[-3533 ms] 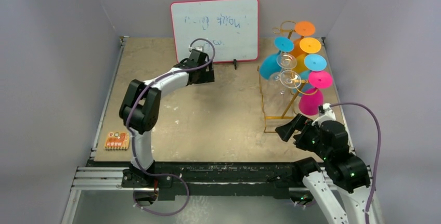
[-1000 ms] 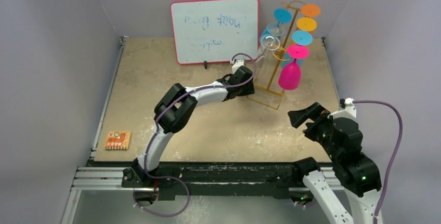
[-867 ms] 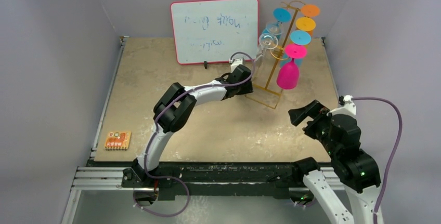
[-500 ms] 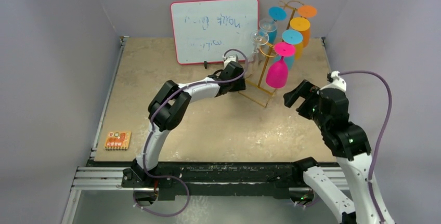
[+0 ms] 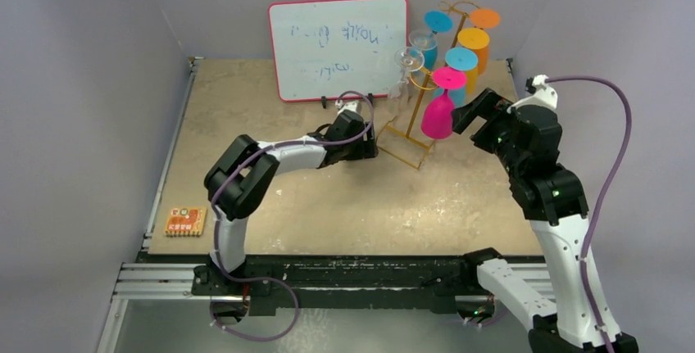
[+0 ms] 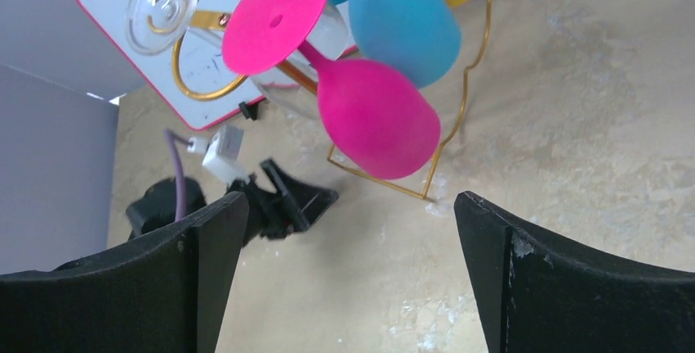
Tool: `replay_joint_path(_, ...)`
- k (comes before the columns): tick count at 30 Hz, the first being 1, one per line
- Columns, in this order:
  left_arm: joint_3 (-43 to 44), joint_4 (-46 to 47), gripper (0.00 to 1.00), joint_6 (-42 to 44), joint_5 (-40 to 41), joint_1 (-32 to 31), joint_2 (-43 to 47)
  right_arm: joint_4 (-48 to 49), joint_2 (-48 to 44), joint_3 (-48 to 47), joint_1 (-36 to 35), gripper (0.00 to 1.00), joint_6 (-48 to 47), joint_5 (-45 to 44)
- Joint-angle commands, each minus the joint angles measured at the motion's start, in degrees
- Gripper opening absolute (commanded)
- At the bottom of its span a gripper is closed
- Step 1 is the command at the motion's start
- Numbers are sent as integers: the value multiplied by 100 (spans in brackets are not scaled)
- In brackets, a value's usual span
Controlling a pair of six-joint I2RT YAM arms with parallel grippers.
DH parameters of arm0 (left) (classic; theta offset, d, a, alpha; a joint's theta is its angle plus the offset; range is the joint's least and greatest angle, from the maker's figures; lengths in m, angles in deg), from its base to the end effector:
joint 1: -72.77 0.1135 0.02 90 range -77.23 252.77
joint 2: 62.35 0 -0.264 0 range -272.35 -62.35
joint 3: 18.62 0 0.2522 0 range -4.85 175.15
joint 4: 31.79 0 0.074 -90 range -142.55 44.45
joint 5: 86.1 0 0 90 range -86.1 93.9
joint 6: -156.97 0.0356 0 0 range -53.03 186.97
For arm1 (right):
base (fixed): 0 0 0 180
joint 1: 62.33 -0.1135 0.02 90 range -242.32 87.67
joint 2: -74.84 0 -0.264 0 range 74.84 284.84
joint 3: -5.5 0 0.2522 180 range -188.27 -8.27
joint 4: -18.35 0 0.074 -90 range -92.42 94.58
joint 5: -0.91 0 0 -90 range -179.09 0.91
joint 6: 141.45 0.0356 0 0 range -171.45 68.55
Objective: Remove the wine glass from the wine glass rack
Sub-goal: Pick up the wine glass from the wine rack.
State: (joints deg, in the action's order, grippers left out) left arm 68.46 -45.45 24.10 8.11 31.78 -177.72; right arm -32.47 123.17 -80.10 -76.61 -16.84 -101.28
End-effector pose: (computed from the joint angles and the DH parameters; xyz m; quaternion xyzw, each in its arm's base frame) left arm 0.3313 -0.2844 0.1593 -0.0299 0.9124 -0.2469 0.3251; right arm 0.1481 0.0299 0.4379 0.2025 0.7573 0.1787 0.5946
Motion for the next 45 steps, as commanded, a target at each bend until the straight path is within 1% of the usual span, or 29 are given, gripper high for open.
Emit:
replay_joint_path(1,-797,-106,73,-63,107,-146,922,387,229,-413,649,100,-442,474)
replay_joint_path(3,-1310,-63,74,-160,426,-247,1522,404,486,-594,1121,100,-607,1127)
replay_joint_path(6,-2125,88,76,-388,684,-402,2669,539,792,-785,1586,100,-613,1864)
replay_joint_path(9,-2761,-3,77,-518,960,-514,3695,768,895,-795,2081,100,-561,2689)
replay_joint_path(11,-3049,-293,84,-540,1176,-532,4326,904,1031,-770,2553,100,-562,3527)
replay_joint_path(12,-3134,-489,86,-529,1265,-532,4603,969,1108,-736,2893,100,-542,4071)
replay_joint_path(13,-3224,-661,87,-527,1389,-533,4898,1074,1196,-684,3379,100,-478,4793)
replay_joint_path(14,-3280,-808,88,-517,1469,-528,5148,1149,1244,-652,3639,100,-423,5188)
replay_joint_path(16,-3338,-1121,90,-486,1659,-532,5642,1272,1165,-678,3711,100,-357,5263)
replay_joint_path(17,-3334,-1333,92,-484,1783,-533,5854,1488,1052,-564,3713,100,-175,5278)
replay_joint_path(19,-3324,-1715,93,-482,1994,-533,6267,1904,756,-215,3714,100,176,5245)
replay_joint_path(22,-3356,-2297,95,-590,2312,-532,6944,2650,418,392,3714,100,652,5479)
replay_joint_path(24,-3325,-2670,96,-628,2542,-532,7396,2731,179,607,3709,100,1409,5028)
replay_joint_path(25,-3289,-2855,96,-640,2675,-533,7594,2923,18,738,3713,100,1710,4898)
replay_joint_path(27,-3161,-3190,97,-643,3004,-532,7967,3637,-274,1080,3713,100,1444,5042)
replay_joint_path(28,-3074,-3343,98,-638,3150,-532,8113,4081,-347,1290,3706,100,1615,5048)
replay_joint_path(30,-2881,-3632,98,-617,3437,-530,8317,3843,-166,1464,3714,100,1857,5212)
replay_joint_path(32,-2649,-3941,98,-566,3675,-533,8428,3670,220,1452,3709,99,1605,5531)
replay_joint_path(33,-2554,-4032,98,-505,3738,-530,8461,3670,395,1421,3711,97,1558,5688)
replay_joint_path(35,-2405,-4208,98,-402,3819,-533,8502,3838,651,1404,3709,86,1601,5932)
replay_joint_path(37,-2289,-4393,97,-384,3919,-532,8540,3904,713,1333,3709,78,1633,5962)
replay_joint_path(40,-2267,-4523,97,-389,4024,-528,8639,3910,700,1175,3697,72,1614,5816)
replay_joint_path(42,-2315,-4525,97,-405,4068,-532,8734,3861,835,1131,3696,67,1654,5925)
replay_joint_path(45,-2394,-4439,96,-367,3998,-532,8828,3823,1107,1064,3684,67,1739,6300)
